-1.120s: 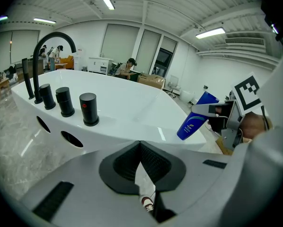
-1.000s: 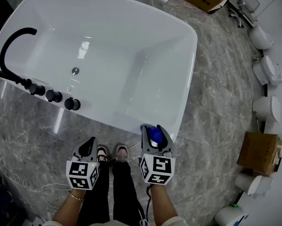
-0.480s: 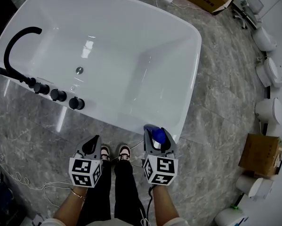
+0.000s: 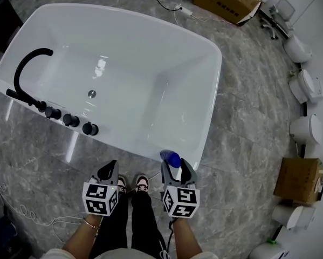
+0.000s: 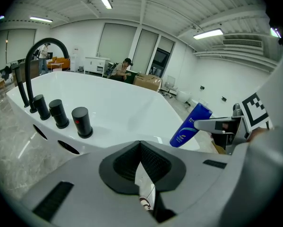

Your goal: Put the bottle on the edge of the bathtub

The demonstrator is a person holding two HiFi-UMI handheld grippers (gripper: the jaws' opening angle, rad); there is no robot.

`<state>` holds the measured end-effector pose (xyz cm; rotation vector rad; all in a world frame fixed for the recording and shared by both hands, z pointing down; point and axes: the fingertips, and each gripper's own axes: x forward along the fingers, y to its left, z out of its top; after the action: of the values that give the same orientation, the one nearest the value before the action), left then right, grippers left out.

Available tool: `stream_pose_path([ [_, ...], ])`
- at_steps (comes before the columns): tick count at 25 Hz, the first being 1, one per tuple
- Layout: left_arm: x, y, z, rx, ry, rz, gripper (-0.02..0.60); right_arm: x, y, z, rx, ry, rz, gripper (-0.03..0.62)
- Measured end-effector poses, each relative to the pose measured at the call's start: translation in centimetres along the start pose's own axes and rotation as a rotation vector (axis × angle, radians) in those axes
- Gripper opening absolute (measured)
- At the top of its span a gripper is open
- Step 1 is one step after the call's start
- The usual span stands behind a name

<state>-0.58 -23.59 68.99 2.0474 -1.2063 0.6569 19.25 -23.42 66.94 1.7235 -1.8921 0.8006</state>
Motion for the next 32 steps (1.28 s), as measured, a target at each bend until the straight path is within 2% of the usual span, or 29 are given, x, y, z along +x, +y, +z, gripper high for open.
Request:
stream_pose_path([
  [4, -0.7, -1.1, 1.4, -0.009, -0.004, -0.025, 0.011, -0.9, 0.2, 0.8, 0.021, 0.003, 0.027, 0.267],
  [9, -1.8, -2.6, 2.9, 0.032, -0.008, -0.044, 0.011, -2.8, 1.2, 1.4, 0.029, 0.01, 0.054, 0.272],
  [16, -3.1, -3.7, 5.6, 0.069, -0.036, -0.06, 0.011, -5.2, 1.5, 4.7, 0.006, -0.046, 0.046, 0.272],
  [20, -4.2, -4.6, 8.4, 0.088, -0.083, -0.078, 0.011, -6.1, 1.6, 7.1, -0.019, -0.08, 0.038, 0.272],
  [25, -5.9, -5.0, 11.9, 0.114, -0.146, -0.079, 0.011, -7.6, 1.8, 10.4, 0.023, -0.156, 0.01, 0.27],
  [29, -7.0, -4.9, 13.3, 0.117, -0.186, -0.076, 0.011, -8.9, 2.0, 12.6, 0.026, -0.216, -0.007, 0.27],
  [32, -7.6, -5.2, 14.7, 0.11, -0.224, -0.087, 0.011, -10.3, 1.6, 14.3, 0.024, -0.259, -0.038, 0.225],
])
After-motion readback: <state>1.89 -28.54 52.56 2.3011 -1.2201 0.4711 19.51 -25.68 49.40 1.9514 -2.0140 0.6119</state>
